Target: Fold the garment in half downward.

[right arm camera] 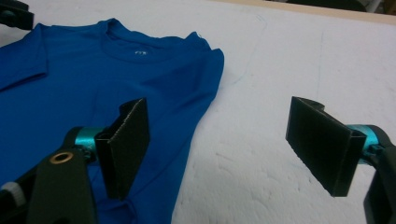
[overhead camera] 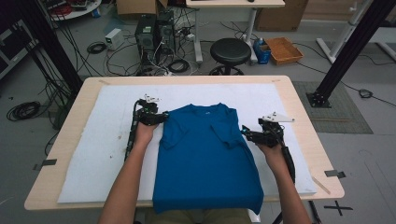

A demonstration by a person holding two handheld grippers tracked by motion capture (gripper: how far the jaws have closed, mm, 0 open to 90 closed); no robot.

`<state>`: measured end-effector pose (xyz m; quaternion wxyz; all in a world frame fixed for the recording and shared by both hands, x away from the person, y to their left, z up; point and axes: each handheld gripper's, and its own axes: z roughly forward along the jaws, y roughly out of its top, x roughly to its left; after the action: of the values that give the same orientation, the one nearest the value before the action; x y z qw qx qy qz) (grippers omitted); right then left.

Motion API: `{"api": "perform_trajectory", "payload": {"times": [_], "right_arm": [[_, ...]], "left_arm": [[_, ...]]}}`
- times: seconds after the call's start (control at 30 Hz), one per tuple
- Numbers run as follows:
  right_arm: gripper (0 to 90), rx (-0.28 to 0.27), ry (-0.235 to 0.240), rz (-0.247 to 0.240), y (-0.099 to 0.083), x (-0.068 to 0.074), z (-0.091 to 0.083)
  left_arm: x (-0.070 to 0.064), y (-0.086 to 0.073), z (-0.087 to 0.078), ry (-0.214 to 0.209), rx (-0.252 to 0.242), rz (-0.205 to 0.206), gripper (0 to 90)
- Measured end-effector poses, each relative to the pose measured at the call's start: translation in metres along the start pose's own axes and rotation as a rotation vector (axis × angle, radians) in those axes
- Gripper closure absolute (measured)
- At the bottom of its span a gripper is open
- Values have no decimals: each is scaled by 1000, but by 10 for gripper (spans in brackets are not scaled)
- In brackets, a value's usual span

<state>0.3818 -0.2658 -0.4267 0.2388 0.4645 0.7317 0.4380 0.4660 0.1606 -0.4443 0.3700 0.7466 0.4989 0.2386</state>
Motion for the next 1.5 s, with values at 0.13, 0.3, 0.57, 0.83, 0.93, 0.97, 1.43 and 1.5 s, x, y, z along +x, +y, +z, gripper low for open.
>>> {"api": "perform_trajectory", "payload": {"times": [0.13, 0.3, 0.57, 0.83, 0.93, 0.97, 1.43, 1.5], "right_arm": [[264, 47, -19, 12, 3, -5, 10], [410, 117, -42, 30, 18, -14, 39], [553, 171, -36, 10, 39, -7, 73], [822, 226, -70, -39, 38, -5, 102], [877, 219, -60, -41, 37, -5, 103], [889, 219, -59, -34, 37, -6, 102], [893, 9, 87, -29, 34, 1, 38], [893, -6, 109, -50, 30, 5, 24]], "left_arm": [[-1, -4, 6, -19, 27, 10, 528], [-5, -3, 6, -40, 25, 32, 683], [-11, -3, 6, -47, 27, 29, 811], [-14, -2, 6, -41, 39, 5, 859], [-14, -2, 5, -42, 35, -33, 873], [-13, -3, 4, -49, 34, -52, 875], [4, -25, -57, -255, -244, -237, 877], [1, -29, -68, -280, -254, -213, 876]]}}
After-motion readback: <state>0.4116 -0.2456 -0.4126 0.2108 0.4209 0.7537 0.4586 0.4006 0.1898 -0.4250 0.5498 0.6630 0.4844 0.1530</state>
